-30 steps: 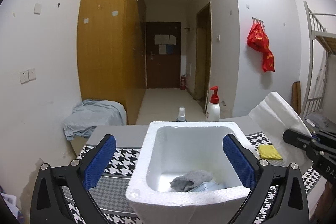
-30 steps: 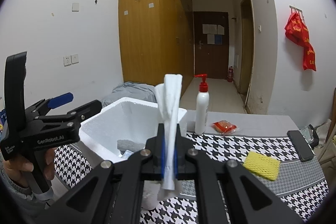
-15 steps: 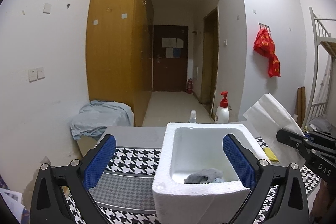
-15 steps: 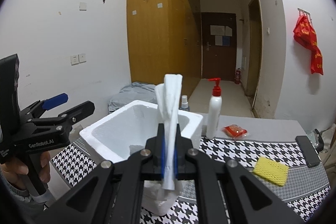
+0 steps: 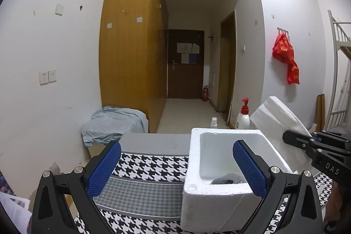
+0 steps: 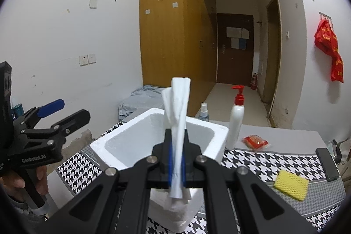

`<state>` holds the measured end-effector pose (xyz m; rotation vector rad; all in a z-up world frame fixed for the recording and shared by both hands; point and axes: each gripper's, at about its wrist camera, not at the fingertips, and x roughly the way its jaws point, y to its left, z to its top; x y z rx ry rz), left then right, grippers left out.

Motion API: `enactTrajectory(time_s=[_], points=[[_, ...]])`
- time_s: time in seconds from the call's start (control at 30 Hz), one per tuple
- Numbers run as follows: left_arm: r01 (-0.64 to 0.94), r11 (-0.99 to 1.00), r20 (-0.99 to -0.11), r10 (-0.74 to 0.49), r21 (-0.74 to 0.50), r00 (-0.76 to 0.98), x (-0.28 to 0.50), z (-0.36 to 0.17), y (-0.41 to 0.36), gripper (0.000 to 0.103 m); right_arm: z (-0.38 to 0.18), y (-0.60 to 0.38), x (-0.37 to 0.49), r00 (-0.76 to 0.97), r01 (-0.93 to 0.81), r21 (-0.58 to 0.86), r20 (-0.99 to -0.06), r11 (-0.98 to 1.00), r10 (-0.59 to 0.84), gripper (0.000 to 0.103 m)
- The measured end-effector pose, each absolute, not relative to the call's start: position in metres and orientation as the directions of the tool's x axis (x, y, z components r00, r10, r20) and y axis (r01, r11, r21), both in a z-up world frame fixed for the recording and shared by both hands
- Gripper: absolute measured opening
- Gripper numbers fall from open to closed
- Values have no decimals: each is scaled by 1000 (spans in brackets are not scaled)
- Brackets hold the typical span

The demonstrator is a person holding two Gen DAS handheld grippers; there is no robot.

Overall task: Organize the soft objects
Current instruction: 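Move the white paper towel over the foam box and open the right gripper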

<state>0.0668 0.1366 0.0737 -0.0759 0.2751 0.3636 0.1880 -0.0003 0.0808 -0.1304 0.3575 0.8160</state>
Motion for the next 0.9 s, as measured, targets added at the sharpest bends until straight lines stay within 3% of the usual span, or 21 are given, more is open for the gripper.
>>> enactTrajectory(time_s=[0.9], points=[[-340, 940, -311, 316, -26, 896, 66, 61, 144, 102, 66, 32, 203, 595, -743, 26, -432, 669, 678, 10]])
